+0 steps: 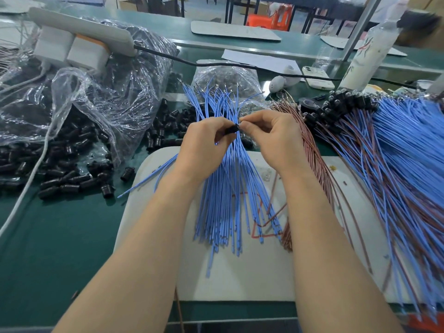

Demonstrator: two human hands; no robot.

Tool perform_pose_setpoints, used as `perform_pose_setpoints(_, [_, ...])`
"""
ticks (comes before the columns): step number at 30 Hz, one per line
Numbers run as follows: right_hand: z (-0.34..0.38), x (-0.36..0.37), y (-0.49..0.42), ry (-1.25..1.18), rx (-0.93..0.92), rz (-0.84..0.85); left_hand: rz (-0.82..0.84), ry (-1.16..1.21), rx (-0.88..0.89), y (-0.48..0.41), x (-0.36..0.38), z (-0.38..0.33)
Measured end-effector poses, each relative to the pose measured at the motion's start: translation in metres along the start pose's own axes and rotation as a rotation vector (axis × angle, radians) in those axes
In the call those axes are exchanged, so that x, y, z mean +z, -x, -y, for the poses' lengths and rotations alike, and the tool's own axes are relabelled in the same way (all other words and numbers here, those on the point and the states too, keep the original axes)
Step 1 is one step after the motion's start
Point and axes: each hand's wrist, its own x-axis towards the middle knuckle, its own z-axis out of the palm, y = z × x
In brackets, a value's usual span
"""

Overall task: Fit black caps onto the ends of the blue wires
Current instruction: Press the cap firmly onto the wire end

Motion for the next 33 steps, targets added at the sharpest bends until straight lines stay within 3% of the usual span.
perform_pose_setpoints(5, [-0.005,-0.002,-0.001,-0.054,0.031,0.038,0.013,-0.040,0.026,0.001,0.000,0.000])
perform_pose_setpoints(16, [-0.005,-0.004,-0.001,0.066,0.028,0.075,0.045,-0.070,0.001,0.001,-0.001,0.001])
perform_pose_setpoints(26, [-0.005,0.003,0.001,-0.018,0.065,0.013,-0.002,-0.080,-0.051,0.000,0.004,0.000])
perform_pose_setpoints(33, [0.003,0.000,0.003,-0.069,0.024,-0.050,-0.128,0.111,-0.082,-0.002,-0.001,0.001])
